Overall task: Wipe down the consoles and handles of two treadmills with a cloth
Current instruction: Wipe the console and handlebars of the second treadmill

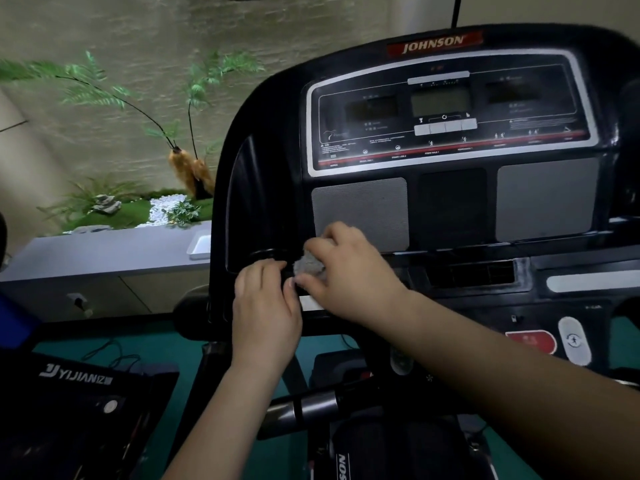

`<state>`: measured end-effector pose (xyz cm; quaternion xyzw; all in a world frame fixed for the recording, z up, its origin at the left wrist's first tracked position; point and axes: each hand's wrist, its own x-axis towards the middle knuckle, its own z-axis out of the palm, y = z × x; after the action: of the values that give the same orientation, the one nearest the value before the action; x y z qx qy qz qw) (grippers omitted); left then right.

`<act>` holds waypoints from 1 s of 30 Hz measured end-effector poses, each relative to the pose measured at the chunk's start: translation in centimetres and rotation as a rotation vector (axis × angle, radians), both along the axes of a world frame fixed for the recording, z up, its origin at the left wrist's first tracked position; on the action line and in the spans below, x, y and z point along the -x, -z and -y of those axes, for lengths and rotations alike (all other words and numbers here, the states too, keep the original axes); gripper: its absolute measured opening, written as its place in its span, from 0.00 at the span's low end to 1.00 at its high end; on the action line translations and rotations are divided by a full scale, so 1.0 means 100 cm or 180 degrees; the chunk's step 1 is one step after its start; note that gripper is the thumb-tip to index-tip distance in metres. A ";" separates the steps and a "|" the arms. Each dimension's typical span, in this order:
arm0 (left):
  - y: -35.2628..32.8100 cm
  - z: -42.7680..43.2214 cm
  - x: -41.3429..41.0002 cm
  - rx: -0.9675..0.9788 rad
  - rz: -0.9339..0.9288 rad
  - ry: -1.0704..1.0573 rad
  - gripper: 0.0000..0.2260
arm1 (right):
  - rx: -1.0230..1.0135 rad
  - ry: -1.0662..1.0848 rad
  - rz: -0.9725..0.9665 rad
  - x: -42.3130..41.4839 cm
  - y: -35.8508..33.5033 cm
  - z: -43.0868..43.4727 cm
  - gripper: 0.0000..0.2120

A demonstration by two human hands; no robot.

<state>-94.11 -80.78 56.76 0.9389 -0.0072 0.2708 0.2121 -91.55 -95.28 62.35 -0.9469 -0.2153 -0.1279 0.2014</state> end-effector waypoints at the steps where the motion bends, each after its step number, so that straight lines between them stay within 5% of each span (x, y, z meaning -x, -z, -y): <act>1: 0.000 0.001 0.001 0.0004 -0.0015 -0.0016 0.12 | 0.0084 0.0042 0.0043 0.000 0.000 -0.002 0.24; 11: -0.004 0.021 0.006 0.0071 -0.0004 -0.0022 0.16 | -0.0112 0.0494 -0.0202 0.001 -0.011 0.091 0.20; 21: 0.002 0.039 0.009 -0.0015 0.0034 0.0152 0.19 | 0.0043 0.2011 -0.0091 0.009 -0.011 0.234 0.16; 30: -0.007 0.092 0.012 -0.0078 0.0178 0.0388 0.19 | 0.0074 0.0937 0.0465 0.012 0.009 0.132 0.18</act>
<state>-95.31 -89.94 57.43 0.9314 -0.0735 0.2834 0.2164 -92.79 -108.48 61.48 -0.9587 -0.0899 -0.2221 0.1534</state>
